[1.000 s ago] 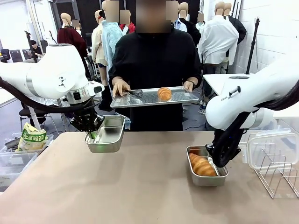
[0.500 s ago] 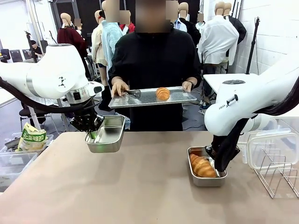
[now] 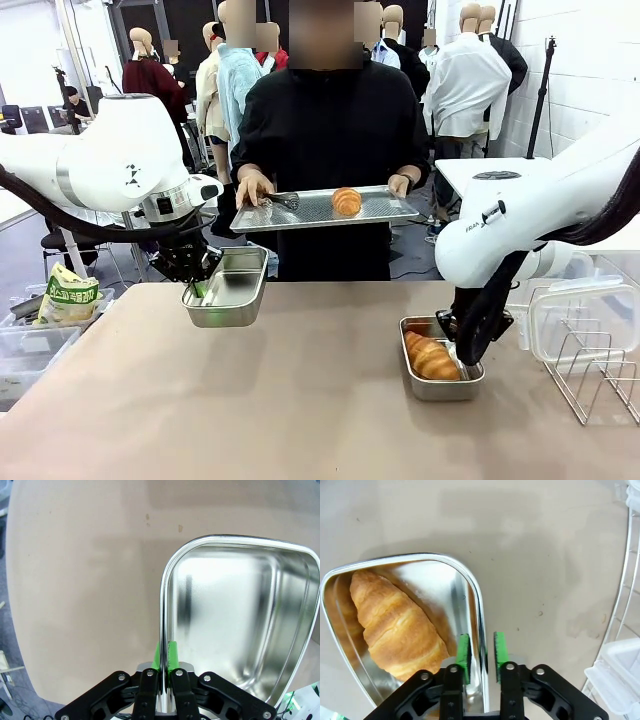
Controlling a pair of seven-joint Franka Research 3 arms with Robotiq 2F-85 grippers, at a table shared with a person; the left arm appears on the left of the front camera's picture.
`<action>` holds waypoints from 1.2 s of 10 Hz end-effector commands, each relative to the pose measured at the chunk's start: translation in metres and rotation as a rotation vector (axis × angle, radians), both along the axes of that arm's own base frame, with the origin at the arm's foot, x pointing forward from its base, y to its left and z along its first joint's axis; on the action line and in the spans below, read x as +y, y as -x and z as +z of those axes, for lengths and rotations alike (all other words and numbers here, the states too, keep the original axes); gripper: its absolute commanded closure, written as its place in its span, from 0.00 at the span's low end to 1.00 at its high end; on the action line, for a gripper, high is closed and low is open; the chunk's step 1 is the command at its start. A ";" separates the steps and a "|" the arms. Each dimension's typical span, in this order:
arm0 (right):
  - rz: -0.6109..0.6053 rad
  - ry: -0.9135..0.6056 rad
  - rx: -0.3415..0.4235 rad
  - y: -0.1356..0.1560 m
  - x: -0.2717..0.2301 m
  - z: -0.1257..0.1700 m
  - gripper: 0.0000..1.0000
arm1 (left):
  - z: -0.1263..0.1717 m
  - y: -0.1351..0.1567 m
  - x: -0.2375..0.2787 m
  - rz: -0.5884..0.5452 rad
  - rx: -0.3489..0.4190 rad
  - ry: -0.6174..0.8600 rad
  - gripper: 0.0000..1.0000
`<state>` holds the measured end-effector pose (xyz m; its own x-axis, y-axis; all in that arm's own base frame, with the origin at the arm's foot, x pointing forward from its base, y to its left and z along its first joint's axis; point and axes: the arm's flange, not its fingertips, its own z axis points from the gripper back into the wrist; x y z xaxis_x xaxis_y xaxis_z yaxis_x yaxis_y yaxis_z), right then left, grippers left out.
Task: Place the bread in airtight containers.
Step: Once an object is inside an Airtight Container , place the container in the center of the table.
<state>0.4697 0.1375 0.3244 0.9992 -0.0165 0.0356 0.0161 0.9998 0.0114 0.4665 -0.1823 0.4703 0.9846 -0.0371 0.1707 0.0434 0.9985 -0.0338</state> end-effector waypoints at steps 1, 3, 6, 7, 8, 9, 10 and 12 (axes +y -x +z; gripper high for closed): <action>0.006 -0.016 0.008 -0.001 0.003 0.005 0.26 | 0.003 0.000 0.000 0.001 -0.008 0.002 1.00; 0.007 -0.020 0.000 0.001 0.002 0.014 0.00 | 0.003 0.000 0.000 0.001 -0.008 0.002 1.00; 0.003 -0.028 0.012 0.001 0.002 0.018 0.00 | 0.003 0.000 0.000 0.001 -0.008 0.002 1.00; 0.004 -0.026 0.018 0.001 0.002 0.018 0.00 | 0.003 0.000 0.000 0.001 -0.008 0.002 1.00; 0.002 -0.023 0.022 0.001 0.003 0.018 0.00 | 0.003 0.000 0.000 0.001 -0.008 0.002 1.00; 0.000 -0.021 0.029 0.001 0.003 0.018 0.00 | 0.003 0.000 0.000 0.001 -0.008 0.002 1.00; -0.001 -0.031 0.031 0.002 0.003 0.019 0.00 | 0.003 0.000 0.000 0.001 -0.008 0.002 1.00; -0.005 -0.003 0.006 0.004 0.000 0.014 0.00 | 0.003 0.000 0.000 0.001 -0.008 0.002 1.00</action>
<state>0.4656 0.1373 0.3381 0.9994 -0.0233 0.0247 0.0230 0.9996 0.0139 0.4665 -0.1823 0.4703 0.9846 -0.0371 0.1707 0.0434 0.9985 -0.0337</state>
